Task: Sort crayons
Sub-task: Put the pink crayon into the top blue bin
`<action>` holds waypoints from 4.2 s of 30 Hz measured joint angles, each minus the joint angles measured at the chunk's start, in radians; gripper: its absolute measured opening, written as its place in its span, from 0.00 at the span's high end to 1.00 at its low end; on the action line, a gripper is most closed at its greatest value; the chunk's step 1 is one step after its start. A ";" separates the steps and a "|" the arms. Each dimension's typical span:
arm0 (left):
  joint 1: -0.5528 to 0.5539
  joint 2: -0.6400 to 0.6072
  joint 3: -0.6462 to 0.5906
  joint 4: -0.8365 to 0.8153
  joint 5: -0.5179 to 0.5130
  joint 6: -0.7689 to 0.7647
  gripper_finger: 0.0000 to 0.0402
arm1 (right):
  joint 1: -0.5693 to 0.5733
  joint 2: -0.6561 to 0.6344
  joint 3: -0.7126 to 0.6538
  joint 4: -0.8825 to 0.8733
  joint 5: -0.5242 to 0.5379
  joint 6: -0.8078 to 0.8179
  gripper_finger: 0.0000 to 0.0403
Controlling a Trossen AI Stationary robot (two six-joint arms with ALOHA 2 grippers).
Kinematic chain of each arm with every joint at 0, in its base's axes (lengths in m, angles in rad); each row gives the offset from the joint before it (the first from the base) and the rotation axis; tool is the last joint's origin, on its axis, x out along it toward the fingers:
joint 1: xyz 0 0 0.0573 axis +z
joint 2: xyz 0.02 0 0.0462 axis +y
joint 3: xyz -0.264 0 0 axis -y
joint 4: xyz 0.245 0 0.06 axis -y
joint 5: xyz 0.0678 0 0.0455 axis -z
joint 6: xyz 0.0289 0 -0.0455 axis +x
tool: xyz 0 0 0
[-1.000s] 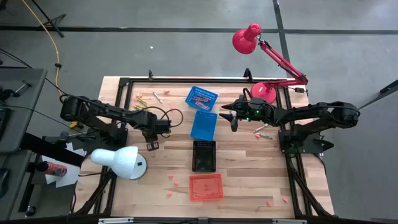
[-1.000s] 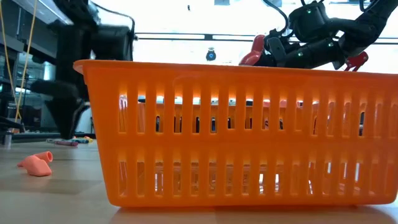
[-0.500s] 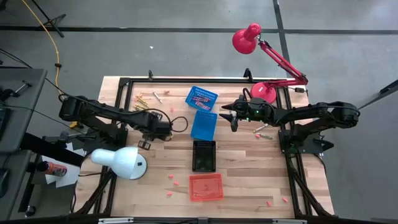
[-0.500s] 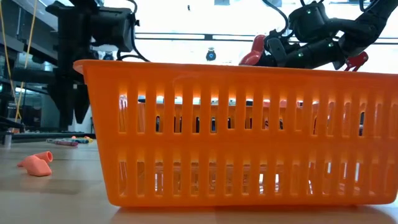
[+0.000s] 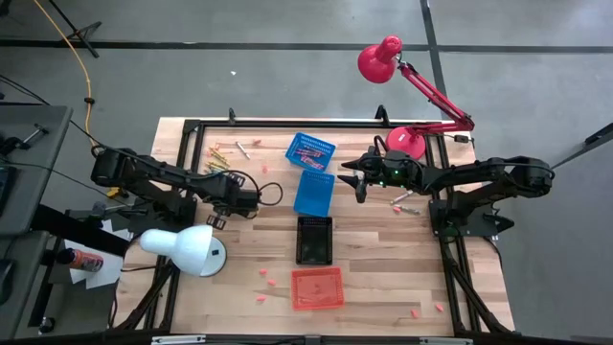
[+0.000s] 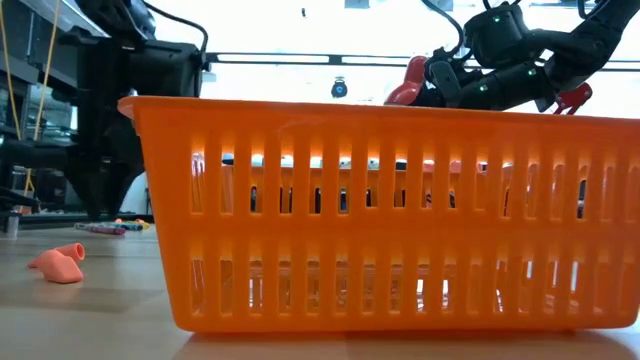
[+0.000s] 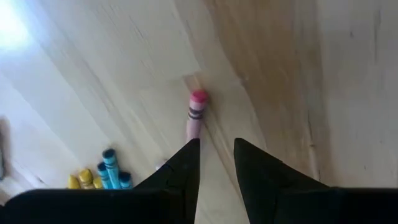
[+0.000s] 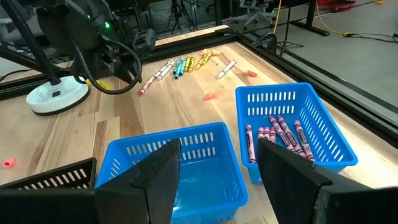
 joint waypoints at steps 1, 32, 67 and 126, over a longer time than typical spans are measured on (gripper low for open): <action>0.000 0.000 0.001 0.011 -0.014 0.004 0.78 | 0.000 0.000 0.000 0.000 0.000 0.000 0.49; 0.137 0.000 0.001 0.059 0.064 0.115 0.78 | 0.000 0.000 0.000 -0.001 0.000 0.000 0.49; 0.136 0.000 -0.076 0.162 0.015 0.012 0.97 | 0.000 0.000 0.000 -0.001 0.000 0.000 0.49; 0.378 0.344 0.309 1.327 0.137 -0.034 0.99 | 0.000 0.000 0.000 0.006 0.000 -0.037 0.49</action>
